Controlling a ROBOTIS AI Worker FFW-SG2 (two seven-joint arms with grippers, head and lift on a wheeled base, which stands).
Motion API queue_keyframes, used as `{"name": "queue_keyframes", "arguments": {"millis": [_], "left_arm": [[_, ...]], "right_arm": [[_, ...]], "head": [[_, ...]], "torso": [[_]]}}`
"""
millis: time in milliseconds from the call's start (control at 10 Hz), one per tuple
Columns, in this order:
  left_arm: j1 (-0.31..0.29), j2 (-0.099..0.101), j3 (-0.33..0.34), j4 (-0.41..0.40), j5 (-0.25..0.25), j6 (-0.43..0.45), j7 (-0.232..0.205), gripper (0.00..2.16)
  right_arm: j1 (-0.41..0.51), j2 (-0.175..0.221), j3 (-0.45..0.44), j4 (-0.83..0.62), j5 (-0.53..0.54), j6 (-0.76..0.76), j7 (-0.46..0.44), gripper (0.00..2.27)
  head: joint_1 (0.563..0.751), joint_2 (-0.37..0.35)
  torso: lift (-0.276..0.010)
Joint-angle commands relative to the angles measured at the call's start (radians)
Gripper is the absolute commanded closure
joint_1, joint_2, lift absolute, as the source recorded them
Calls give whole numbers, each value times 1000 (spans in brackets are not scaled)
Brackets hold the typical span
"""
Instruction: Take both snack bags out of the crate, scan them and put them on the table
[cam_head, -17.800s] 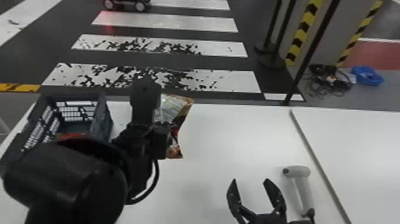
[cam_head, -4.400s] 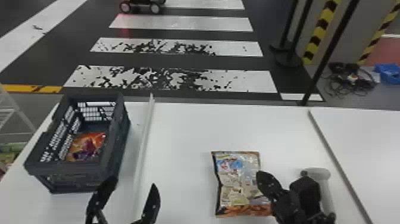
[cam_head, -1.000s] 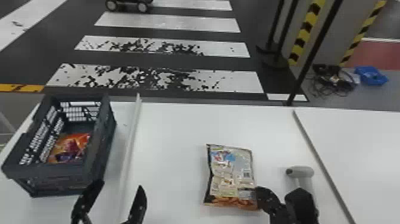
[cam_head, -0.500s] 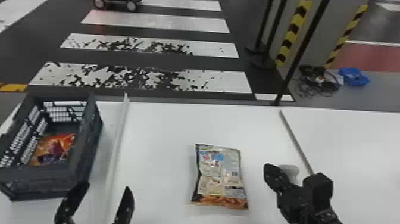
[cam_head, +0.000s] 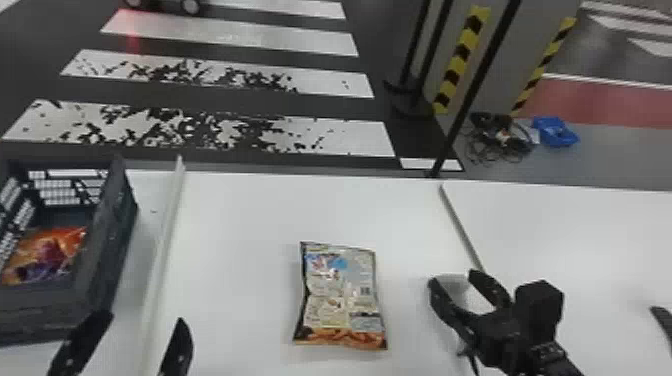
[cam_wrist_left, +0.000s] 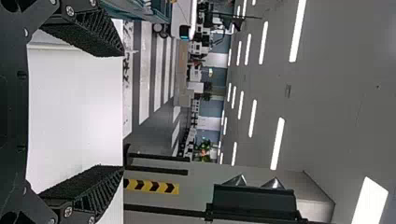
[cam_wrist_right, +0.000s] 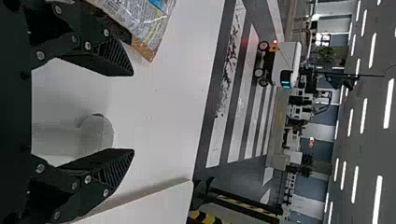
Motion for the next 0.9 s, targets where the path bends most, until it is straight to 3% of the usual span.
{"name": "queue_keyframes", "arguments": {"millis": [0,600,800], "left_arm": [[0,3,-2,-4,0,0,0,140],[-1,0,-5,-1,0,3,0,144],[-5,1,-7,3,0,3,0,144]], "right_arm": [[4,0,-15,2,-2,8,0,63],[-42,-11,-17,-10,-19,312,87,63],[-76,-28,-17,13,1,346,87,73]], "head": [[695,-220],[695,-241],[695,-245]], "torso": [[-94],[-94],[-94]]}}
